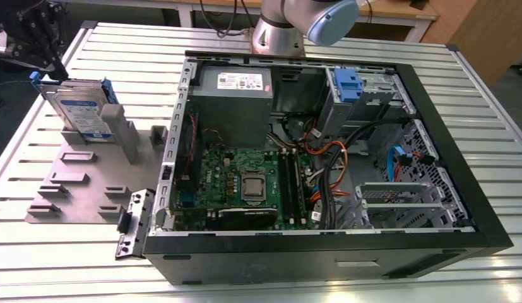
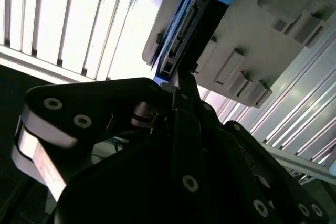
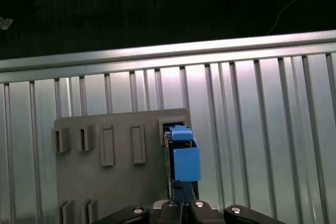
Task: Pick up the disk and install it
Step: 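Pick up the disk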
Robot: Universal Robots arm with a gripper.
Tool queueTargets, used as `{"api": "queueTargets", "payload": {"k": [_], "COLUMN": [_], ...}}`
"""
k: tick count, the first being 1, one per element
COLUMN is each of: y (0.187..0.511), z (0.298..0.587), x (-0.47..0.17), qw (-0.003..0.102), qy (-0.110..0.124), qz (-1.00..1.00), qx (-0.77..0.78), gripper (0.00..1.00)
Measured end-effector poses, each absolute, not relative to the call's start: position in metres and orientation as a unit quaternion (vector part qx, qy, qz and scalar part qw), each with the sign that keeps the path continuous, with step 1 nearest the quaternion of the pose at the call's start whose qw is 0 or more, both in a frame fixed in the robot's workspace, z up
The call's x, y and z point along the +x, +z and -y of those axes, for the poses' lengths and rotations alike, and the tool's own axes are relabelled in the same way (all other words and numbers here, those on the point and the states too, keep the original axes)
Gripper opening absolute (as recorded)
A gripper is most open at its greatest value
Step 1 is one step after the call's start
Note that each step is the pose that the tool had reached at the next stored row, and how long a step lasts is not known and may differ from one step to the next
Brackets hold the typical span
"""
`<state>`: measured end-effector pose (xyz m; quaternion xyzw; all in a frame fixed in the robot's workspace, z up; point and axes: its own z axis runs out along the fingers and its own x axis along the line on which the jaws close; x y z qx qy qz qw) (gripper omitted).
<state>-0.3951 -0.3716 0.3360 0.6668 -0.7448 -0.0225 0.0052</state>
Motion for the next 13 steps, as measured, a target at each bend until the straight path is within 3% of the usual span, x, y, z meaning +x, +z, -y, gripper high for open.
{"api": "queueTargets", "payload": {"k": [4, 13], "y": [0.3357, 0.3349], "z": [0.3716, 0.3716], "x": [-0.3951, -0.3894], "qw": [-0.003, -0.004], "qy": [-0.015, -0.015], "qz": [0.745, 0.745], "qx": [0.667, 0.666], "gripper": [0.11, 0.11]}}
